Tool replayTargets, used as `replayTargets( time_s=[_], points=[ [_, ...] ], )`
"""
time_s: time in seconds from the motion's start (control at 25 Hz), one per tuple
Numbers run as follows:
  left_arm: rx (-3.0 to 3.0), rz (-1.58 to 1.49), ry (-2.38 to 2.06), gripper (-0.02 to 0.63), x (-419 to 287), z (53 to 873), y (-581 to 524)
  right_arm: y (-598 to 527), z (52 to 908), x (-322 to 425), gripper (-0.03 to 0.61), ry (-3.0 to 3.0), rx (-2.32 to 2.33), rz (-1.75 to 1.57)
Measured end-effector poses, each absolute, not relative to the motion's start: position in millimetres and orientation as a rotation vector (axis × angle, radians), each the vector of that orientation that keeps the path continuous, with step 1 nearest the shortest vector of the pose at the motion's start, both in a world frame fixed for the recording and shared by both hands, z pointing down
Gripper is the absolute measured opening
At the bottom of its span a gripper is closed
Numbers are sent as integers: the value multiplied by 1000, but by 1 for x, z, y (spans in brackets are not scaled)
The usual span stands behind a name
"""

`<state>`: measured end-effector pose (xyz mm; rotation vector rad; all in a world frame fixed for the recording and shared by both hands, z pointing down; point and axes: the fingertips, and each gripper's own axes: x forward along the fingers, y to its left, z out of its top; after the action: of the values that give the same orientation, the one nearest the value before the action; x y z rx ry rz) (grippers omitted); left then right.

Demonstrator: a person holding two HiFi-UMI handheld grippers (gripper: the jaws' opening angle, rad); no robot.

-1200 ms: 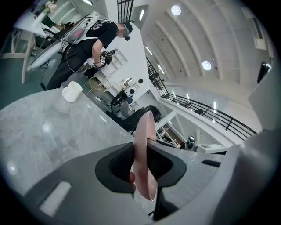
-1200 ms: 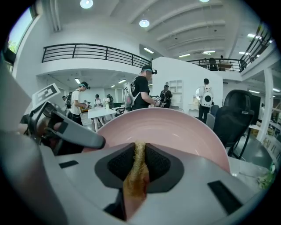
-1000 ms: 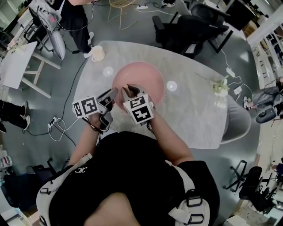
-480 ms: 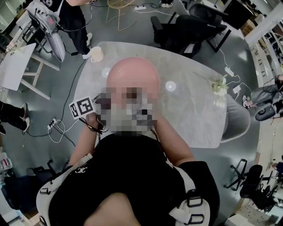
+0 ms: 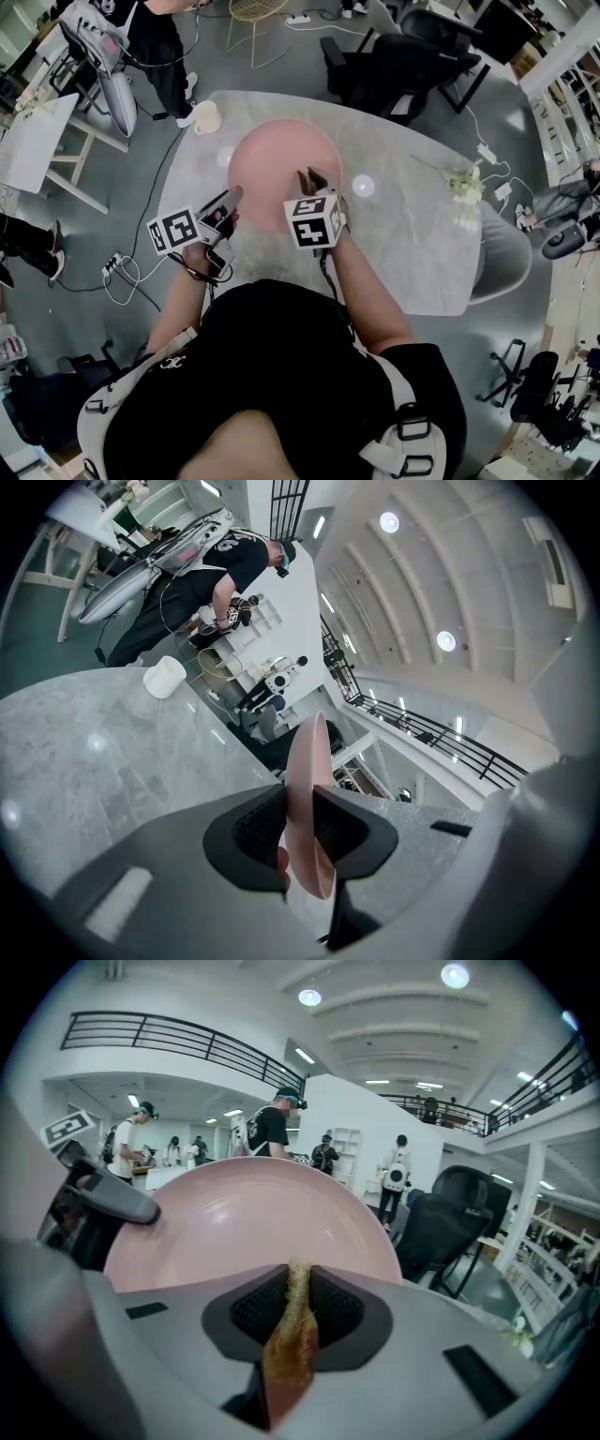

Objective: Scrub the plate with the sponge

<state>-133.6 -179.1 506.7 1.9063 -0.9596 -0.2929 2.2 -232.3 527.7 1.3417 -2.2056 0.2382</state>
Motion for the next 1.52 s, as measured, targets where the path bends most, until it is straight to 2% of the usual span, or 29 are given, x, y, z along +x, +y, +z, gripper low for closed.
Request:
replayTargets(
  time_s=[0.28,0.68,1.12,1.52],
  points=[
    [1841,-251,-997,77,-133,524,-180,-235,530,18,64,-2157,1428,268],
    [1650,-122,-1039,74,-146,610,-171,-213,487,26,64,-2316,1522,281],
    [1494,-52,-1027,74,-146,703,-176,-196,488,64,65,-2262,1629,339],
    [1405,31,-1070,60,-147,749,-175,-184,489,92,65,-2209,1701,367]
  ],
)
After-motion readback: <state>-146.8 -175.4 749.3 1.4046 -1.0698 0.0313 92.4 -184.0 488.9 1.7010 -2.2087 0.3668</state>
